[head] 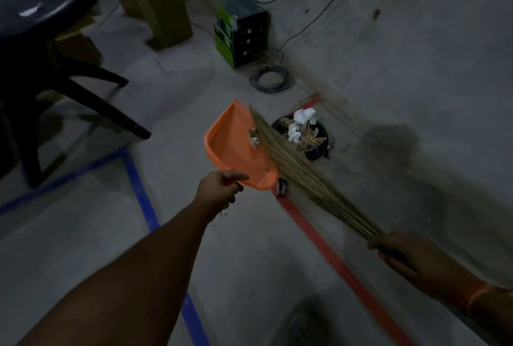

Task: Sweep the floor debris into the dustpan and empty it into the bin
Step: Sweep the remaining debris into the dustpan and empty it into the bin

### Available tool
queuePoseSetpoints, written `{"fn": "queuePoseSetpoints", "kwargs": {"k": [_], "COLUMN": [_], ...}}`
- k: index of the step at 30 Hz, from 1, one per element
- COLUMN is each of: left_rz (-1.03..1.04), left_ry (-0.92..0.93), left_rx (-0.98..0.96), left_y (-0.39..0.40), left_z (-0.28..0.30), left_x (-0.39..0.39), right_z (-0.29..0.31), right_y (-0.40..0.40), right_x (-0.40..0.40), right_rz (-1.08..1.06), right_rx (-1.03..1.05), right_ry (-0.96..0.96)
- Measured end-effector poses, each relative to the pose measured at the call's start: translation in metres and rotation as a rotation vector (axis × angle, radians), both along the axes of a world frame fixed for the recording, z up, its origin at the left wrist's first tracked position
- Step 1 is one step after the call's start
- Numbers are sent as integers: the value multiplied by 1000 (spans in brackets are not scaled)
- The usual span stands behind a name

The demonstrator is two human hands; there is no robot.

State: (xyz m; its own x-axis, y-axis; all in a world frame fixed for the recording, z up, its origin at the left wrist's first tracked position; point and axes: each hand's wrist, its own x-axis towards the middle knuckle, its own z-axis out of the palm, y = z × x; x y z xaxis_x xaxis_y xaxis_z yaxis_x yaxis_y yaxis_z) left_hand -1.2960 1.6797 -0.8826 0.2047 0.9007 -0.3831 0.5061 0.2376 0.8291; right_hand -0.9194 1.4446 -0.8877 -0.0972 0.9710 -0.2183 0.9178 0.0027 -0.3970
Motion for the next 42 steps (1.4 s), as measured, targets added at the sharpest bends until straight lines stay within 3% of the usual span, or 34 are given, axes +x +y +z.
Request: {"fn": "queuePoseSetpoints", "kwargs": {"k": [10,21,24,27,34,38,42], "left_rz": [-169,-349,-301,-212,146,225,201], "left_ry": [336,571,594,553,178,69,18], "left_rx": [21,141,128,86,-97,-102,-108], "left_y": [123,164,168,165,137,115,95], "left_z": [-8,17,9,-11,-71,-98,-107], "left_x": [139,184,191,193,222,231,220], "right_z": [-25,-17,-27,-53,-138,-153,-166], "right_y": [73,85,90,106,184,234,235], "right_x": [88,135,160,193,283,296,297], "right_rz": [-175,-364,-377,-377,-230,-185,-128], "right_rx": [-9,-107,-135,-149,-294,-363,-461], "right_ry": [58,8,34,43,-21,-38,-16]}}
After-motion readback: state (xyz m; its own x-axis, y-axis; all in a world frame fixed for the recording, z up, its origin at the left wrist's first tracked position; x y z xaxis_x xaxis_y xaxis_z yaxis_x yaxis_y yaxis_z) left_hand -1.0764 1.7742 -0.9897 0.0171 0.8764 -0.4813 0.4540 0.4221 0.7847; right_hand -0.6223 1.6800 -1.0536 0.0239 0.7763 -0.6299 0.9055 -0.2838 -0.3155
